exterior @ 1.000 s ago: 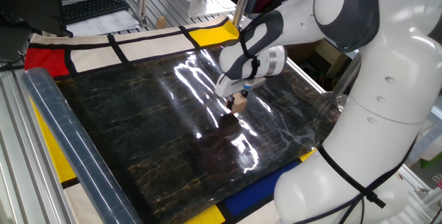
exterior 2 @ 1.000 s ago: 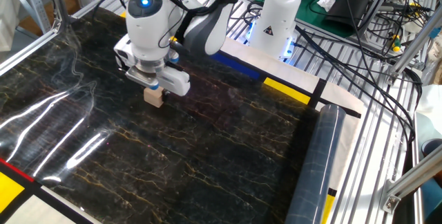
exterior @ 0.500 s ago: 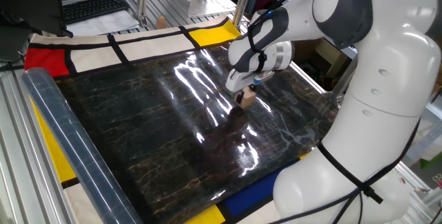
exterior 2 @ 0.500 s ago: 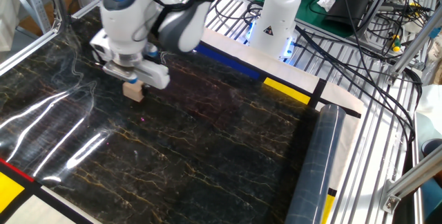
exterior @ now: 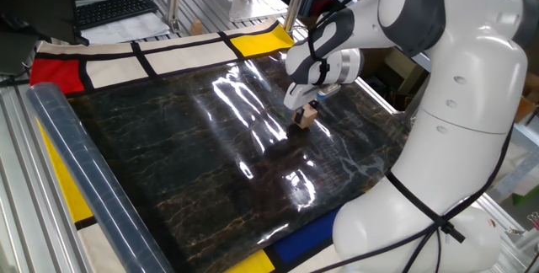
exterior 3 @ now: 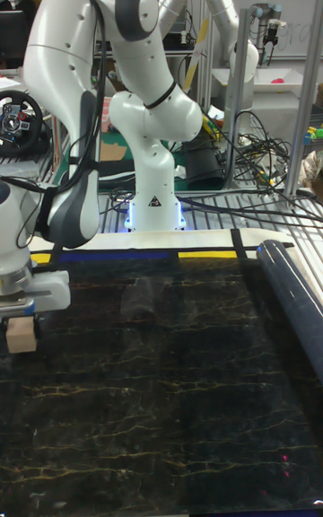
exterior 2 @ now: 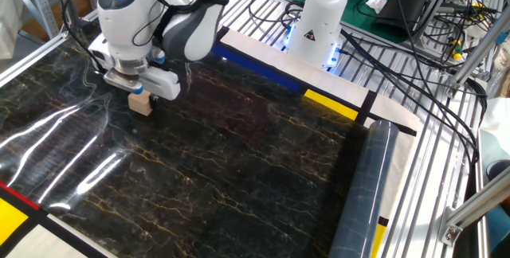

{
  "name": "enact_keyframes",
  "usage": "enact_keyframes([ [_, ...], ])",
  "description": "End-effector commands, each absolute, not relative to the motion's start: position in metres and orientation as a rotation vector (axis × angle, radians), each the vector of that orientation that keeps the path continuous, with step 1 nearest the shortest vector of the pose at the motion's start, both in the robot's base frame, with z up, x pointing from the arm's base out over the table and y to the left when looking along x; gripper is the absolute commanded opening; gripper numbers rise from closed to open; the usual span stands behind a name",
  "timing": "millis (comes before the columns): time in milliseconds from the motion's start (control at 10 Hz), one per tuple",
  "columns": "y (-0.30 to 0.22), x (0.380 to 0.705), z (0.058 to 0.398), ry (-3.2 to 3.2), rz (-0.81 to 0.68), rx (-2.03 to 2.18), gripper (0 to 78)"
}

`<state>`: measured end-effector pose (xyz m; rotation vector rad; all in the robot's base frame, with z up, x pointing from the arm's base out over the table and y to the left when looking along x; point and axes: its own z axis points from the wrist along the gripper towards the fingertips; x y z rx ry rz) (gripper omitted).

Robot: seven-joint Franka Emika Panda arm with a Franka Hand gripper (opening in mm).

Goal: Hold a small block with the gripper and sweep it from left to right on the table

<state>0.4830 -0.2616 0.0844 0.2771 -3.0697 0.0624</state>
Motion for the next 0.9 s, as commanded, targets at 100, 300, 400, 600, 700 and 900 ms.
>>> enact_keyframes([
  [100, -0.233, 0.483, 0.081, -3.086, 0.046, 0.271, 1.1],
  [300, -0.223, 0.476, 0.073, -3.095, 0.041, 0.255, 1.1],
  [400, -0.219, 0.473, 0.072, -3.096, 0.043, 0.251, 1.1],
  [600, -0.218, 0.471, 0.07, -3.095, 0.045, 0.25, 1.1],
  [700, -0.218, 0.471, 0.07, -3.096, 0.044, 0.25, 1.1],
  [900, -0.217, 0.471, 0.07, -3.096, 0.039, 0.25, 1.1],
])
